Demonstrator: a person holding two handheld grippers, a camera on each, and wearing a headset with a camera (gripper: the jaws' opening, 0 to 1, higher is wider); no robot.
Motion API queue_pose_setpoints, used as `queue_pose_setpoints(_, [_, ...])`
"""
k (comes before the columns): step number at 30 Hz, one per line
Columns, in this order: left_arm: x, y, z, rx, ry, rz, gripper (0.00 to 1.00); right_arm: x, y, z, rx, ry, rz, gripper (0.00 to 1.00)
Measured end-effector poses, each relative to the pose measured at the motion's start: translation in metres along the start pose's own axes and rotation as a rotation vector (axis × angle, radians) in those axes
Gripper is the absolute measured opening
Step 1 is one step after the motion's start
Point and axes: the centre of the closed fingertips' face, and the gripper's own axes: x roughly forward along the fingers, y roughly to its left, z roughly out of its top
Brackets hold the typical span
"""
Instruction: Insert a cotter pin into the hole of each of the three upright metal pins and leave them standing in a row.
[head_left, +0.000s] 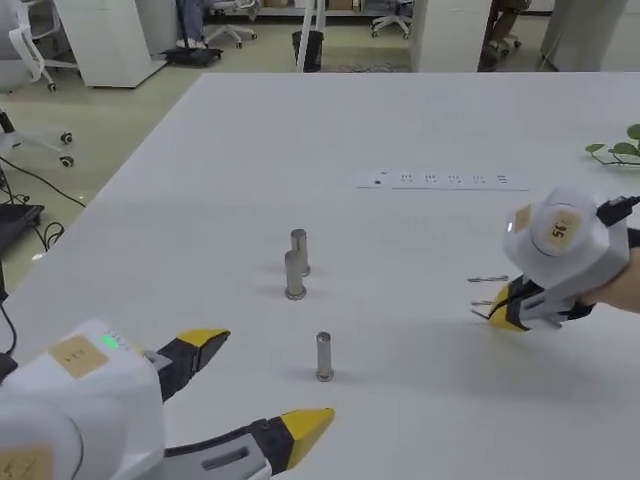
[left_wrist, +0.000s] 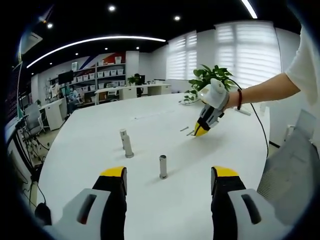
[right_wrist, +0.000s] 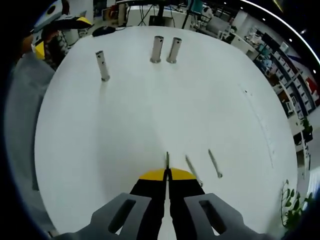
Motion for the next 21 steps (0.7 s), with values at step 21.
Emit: queue_pose_setpoints(21, [0.019, -0.025, 0.002, 0.016, 0.043, -0.112, 0.47, -0.034, 0.04, 0.08, -0.278, -0.191, -0.122, 0.02])
